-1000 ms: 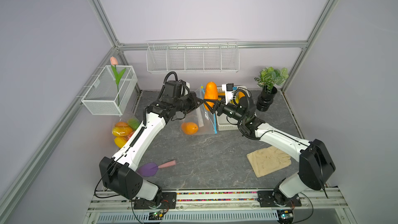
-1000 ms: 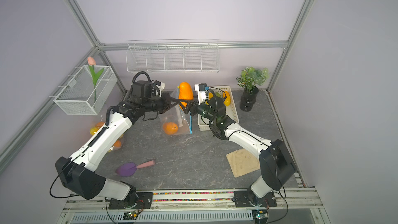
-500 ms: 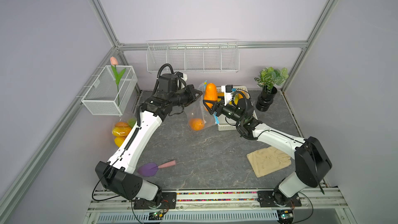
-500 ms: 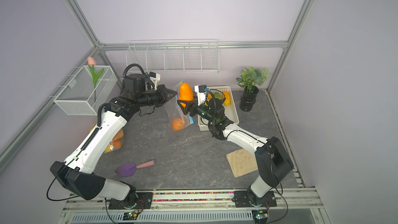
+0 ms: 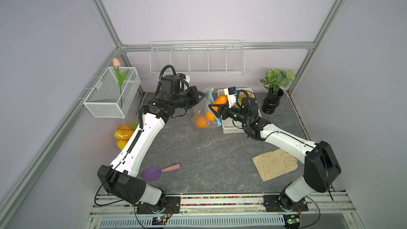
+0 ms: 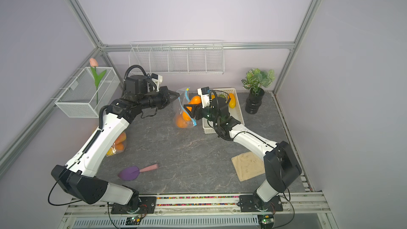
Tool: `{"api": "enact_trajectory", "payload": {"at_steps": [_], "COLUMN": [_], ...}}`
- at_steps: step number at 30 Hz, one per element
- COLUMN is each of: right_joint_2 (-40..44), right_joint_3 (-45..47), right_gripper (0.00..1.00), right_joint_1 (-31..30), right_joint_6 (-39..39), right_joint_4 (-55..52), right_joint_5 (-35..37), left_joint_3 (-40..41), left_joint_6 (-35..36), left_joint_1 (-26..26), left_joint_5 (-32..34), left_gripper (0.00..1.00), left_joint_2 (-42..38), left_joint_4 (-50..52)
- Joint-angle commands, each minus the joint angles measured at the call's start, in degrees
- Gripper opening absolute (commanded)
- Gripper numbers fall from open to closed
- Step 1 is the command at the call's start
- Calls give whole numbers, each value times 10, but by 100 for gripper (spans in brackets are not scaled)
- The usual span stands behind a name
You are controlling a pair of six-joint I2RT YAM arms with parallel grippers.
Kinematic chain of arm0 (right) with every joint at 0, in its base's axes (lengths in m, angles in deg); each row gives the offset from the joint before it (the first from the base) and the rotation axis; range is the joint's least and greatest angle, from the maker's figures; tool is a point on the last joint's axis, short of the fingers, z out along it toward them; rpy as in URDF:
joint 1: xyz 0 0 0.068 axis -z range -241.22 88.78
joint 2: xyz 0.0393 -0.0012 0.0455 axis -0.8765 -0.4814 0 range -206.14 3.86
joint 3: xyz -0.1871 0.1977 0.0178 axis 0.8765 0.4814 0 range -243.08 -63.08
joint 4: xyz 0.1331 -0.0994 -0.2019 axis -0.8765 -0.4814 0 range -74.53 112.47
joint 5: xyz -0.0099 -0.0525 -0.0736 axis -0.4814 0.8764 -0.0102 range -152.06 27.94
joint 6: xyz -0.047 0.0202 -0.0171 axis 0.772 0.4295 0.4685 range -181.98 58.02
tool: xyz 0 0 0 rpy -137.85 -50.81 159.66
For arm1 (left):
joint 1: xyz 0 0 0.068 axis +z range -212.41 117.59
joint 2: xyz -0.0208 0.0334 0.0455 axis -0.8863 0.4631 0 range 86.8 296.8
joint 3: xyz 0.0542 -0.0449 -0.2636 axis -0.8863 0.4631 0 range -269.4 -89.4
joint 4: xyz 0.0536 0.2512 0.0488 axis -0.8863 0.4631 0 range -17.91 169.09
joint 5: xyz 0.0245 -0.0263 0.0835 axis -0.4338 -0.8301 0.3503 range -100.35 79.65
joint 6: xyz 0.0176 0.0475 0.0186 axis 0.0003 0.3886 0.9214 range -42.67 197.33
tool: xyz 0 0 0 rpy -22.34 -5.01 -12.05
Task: Place the mango in a zip-top bag and seal the zipper
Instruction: Place the mango in the zipper food storage bag.
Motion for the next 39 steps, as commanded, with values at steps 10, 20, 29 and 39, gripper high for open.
{"api": "enact_trajectory", "payload": {"at_steps": [10,20,29,39], "right_joint_2": [-12,-65,-45,-28], "right_joint_3": [-87,-139,-173,-144], "right_gripper": [49,86,99,61], "right_joint_1": [-17,-27,-4,-10], "right_joint_6": [77,74,61,-23], "right_joint_4": [-53,-95,-174,-158], "right_joint_5": [85,95,73,81], "left_joint_3": [0,-5,8,2], "left_joint_6": [-19,-23,-21,-38], "left_joint_1": [2,5,25,28], "left_joint_5": [-25,-43,-45,-44], "left_gripper": [0,0,0,0], "left_joint_2": [9,14,12,28], "left_joint_4": [-27,-38,-40,-52]}}
